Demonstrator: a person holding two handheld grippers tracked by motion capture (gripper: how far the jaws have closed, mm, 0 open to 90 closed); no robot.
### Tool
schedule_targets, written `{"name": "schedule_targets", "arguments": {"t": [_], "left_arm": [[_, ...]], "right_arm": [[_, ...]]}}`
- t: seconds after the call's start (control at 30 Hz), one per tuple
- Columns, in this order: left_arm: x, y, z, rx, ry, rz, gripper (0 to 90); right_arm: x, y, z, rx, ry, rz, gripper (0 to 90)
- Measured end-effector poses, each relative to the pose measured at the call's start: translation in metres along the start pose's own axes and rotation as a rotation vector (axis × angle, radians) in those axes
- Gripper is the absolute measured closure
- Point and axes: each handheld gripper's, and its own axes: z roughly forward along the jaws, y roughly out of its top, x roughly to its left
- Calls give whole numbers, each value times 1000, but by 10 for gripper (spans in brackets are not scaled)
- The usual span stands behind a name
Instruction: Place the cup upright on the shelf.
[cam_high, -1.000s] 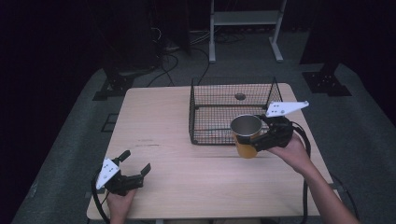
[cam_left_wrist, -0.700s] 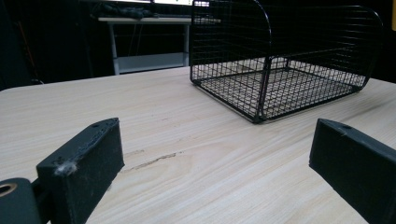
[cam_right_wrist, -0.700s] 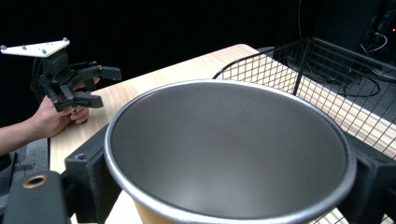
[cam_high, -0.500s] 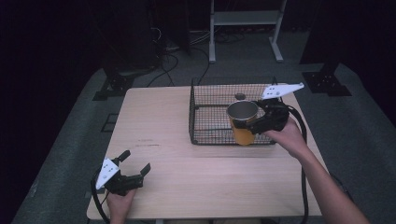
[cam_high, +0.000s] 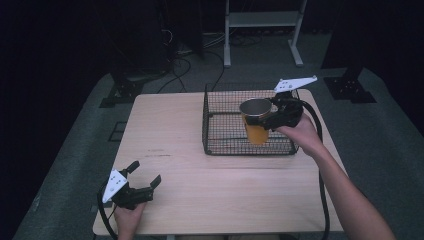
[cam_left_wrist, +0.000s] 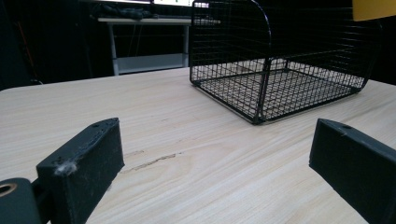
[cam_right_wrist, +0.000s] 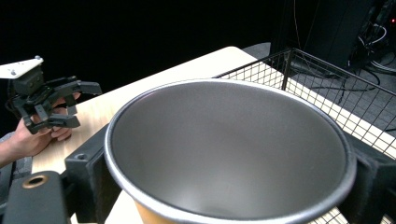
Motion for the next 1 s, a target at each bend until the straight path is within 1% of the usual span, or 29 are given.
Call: {"name": "schedule_targets", "arguments": {"t": [0.23, 0.37, 0.47, 0.5, 0.6, 0.63, 0.8, 0.87, 0.9, 0.97, 1.0], "left_arm": [[0, 0, 0, -1, -1, -1, 23], [1, 0, 0, -2, -2, -3, 23], [1, 0, -1, -3, -2, -3, 23], [1, 0, -1, -3, -2, -3, 23], [1, 0, -1, -3, -2, -3, 23], [1, 0, -1, -3, -3, -3, 23], [1, 0, 0, -2, -3, -3, 23], [1, 0, 0, -2, -3, -2, 23], [1, 0, -1, -3, -4, -3, 23], [1, 0, 0, -5, -4, -5, 23], [1, 0, 0, -6, -4, -6, 23]], "right_arm": [[-6, 4, 10, 21, -4, -7, 112], [-12, 7, 14, 32, -7, -3, 112], [-15, 9, 16, 26, -9, 3, 112], [-18, 10, 18, 37, -7, 4, 112], [-21, 11, 19, 38, -9, 2, 112], [-25, 12, 20, 33, -8, 8, 112], [-31, 14, 25, 30, -10, 16, 112], [-35, 14, 29, 40, -7, 22, 112], [-39, 14, 33, 53, -8, 27, 112], [-40, 15, 34, 57, -10, 27, 112], [-43, 16, 37, 68, -15, 28, 112]]}}
